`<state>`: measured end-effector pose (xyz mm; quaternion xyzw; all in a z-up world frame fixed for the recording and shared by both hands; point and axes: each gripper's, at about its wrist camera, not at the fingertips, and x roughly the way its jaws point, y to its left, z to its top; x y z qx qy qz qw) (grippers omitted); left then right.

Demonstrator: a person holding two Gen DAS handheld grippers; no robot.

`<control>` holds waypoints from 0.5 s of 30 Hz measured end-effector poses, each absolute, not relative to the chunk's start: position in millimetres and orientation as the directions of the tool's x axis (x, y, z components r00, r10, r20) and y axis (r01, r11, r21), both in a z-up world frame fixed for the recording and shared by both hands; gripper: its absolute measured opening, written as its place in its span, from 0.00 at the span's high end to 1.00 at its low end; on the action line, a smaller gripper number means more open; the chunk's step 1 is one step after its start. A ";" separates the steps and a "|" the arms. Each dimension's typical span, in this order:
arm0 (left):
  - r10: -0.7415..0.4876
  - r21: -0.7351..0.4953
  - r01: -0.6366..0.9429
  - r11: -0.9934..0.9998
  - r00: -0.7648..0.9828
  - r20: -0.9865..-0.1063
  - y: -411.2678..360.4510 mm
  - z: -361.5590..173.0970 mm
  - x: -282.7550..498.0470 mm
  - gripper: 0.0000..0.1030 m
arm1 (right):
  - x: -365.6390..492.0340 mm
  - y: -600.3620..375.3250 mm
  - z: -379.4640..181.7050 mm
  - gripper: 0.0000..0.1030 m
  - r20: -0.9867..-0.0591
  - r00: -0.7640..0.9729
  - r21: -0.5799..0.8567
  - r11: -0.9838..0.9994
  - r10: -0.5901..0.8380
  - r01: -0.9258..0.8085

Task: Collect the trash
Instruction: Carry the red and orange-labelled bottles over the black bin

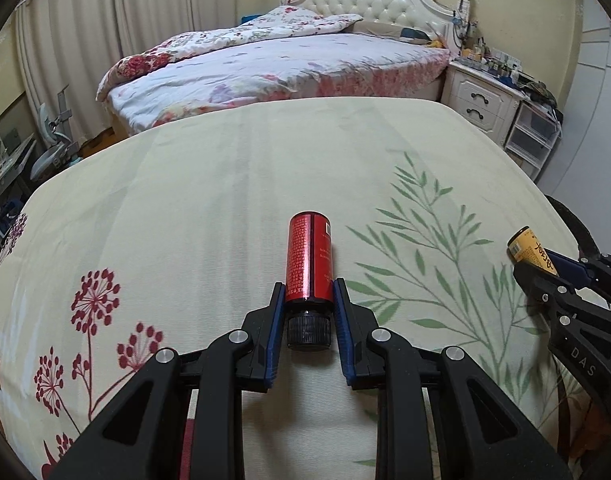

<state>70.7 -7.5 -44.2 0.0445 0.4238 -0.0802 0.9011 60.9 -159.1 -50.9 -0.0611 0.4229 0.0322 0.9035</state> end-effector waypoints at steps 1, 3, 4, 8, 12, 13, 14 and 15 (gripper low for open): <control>-0.121 0.005 0.197 0.980 0.625 -0.771 -13.5 -44.4 70.5 0.76 | 59.5 -164.5 -51.0 0.77 -0.767 0.642 -0.089 0.991 -0.005 -0.098; -0.136 0.009 0.224 0.975 0.622 -0.772 -26.1 -45.1 70.2 0.76 | 57.1 -176.6 -50.7 0.78 -0.763 0.645 -0.097 0.993 -0.030 -0.069; -0.151 0.003 0.239 0.971 0.622 -0.769 -32.6 -44.6 69.8 0.76 | 56.0 -183.1 -50.6 0.78 -0.762 0.646 -0.098 0.994 -0.040 -0.055; -0.214 -0.021 0.305 0.952 0.616 -0.758 -60.6 -43.0 68.5 0.76 | 52.2 -207.7 -49.1 0.78 -0.751 0.654 -0.120 0.993 -0.094 0.004; -0.252 -0.022 0.357 0.934 0.611 -0.751 -89.3 -41.3 69.3 0.76 | 50.0 -241.1 -44.4 0.78 -0.739 0.661 -0.098 0.992 -0.125 0.079; -0.262 -0.024 0.368 0.929 0.613 -0.746 -96.2 -40.3 69.6 0.76 | 48.6 -250.2 -42.5 0.78 -0.736 0.664 -0.091 0.991 -0.133 0.098; -0.275 -0.028 0.380 0.925 0.614 -0.740 -104.0 -39.0 70.4 0.76 | 47.5 -259.2 -40.3 0.78 -0.730 0.669 -0.082 0.990 -0.140 0.118; -0.287 -0.033 0.390 0.920 0.615 -0.734 -109.7 -37.0 70.3 0.76 | 46.6 -267.6 -37.9 0.78 -0.723 0.676 -0.070 0.988 -0.145 0.136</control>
